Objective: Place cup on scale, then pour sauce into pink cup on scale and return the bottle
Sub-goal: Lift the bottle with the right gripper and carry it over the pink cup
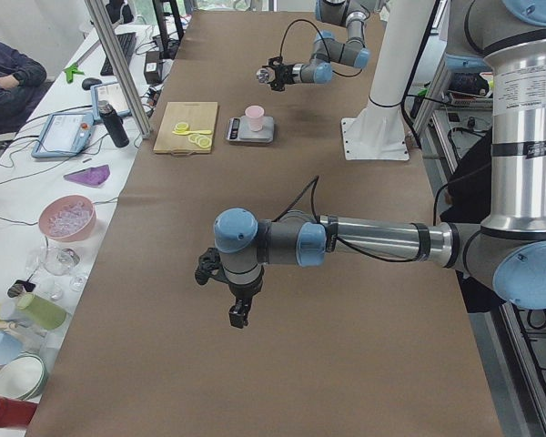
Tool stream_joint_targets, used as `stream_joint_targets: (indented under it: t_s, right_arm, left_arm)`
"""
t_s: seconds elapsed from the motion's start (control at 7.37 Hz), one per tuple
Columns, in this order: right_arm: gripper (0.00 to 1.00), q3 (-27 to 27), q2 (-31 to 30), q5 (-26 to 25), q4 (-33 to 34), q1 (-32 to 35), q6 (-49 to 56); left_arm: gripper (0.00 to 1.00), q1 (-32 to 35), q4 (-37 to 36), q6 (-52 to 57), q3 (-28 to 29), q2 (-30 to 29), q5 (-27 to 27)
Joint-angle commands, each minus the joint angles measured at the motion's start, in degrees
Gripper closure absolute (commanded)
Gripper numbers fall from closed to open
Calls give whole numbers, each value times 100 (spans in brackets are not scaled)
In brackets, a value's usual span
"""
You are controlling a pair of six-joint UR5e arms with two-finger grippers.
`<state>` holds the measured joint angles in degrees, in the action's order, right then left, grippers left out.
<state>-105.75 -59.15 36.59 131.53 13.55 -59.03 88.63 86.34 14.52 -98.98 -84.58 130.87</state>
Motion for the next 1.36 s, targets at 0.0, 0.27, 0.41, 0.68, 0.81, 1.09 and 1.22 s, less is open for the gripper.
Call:
stream_joint_targets:
  t_s: [0.0,0.27,0.41,0.68,0.81,1.09,1.22]
  right_arm:
    - [100,290,201,-134,241,-1,-3]
    - [100,782,587,-301,582,86,6]
    - [100,819,624,-389,776,95,6]
    - [100,906,703,-399,1338,148,-3]
    - [100,916,790,-407,1714,148,-3]
    - [100,933,905,-399,2165,174,-3]
    - [100,1038,888,-407,2219,227,-3]
  left_arm:
    - [2,-4,6,7,89,-5,9]
    - [2,5,6,16,142,3,9]
    - [2,5,23,16,186,-5,9]
    - [2,5,32,16,221,3,9]
    - [2,14,32,25,221,3,9]
    - [2,23,6,16,221,3,9]
    - [2,23,-3,16,221,3,9]
